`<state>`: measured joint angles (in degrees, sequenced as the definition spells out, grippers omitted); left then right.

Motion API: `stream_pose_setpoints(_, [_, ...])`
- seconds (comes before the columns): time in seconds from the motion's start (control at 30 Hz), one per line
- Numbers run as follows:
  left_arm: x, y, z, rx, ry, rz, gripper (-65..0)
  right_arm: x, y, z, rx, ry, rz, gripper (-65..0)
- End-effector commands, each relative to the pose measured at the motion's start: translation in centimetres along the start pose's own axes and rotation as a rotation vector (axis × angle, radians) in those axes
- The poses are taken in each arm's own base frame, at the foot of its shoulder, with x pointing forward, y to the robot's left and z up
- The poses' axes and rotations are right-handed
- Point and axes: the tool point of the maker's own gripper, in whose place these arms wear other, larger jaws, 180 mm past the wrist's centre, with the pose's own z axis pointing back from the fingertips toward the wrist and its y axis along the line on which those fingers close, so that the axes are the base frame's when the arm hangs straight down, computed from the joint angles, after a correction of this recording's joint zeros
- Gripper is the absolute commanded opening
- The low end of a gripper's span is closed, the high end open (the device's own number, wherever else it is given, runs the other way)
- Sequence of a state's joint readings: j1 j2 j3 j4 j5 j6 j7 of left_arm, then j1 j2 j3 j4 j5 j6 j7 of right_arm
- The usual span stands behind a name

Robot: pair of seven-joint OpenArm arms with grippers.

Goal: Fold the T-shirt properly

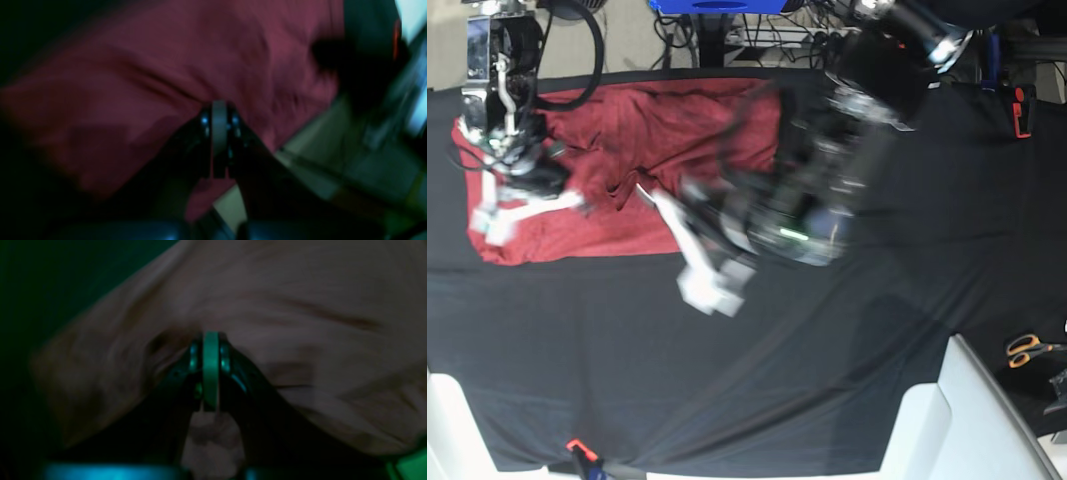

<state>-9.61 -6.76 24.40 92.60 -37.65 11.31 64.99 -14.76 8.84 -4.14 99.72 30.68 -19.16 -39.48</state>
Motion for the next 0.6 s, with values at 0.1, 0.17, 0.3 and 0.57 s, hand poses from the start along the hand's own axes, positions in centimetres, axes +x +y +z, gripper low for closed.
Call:
stream_pose_setpoints(0.1, [-1.0, 8.5, 5.7, 0.146, -0.107, 0.145, -65.0, -0.7, 4.4, 1.5, 0.113, 0.030, 0.200, -64.8])
stream_pose_setpoints(0.17, [-2.8, 12.2, 8.5, 0.225, -0.133, 0.182, -65.0, -2.3, 5.8, 1.7, 0.148, 0.092, 0.268, -64.8])
stream_pose_setpoints(0.3, [-8.2, 19.1, 14.4, 0.359, -0.164, 0.196, -65.0, -5.0, 7.3, 1.9, 0.155, 0.190, 0.296, -64.8])
stream_pose_setpoints(0.57, [-15.8, 23.3, 19.2, 0.424, -0.278, 0.194, -65.0, -8.3, 8.4, 1.7, 0.117, 0.264, 0.301, -64.8])
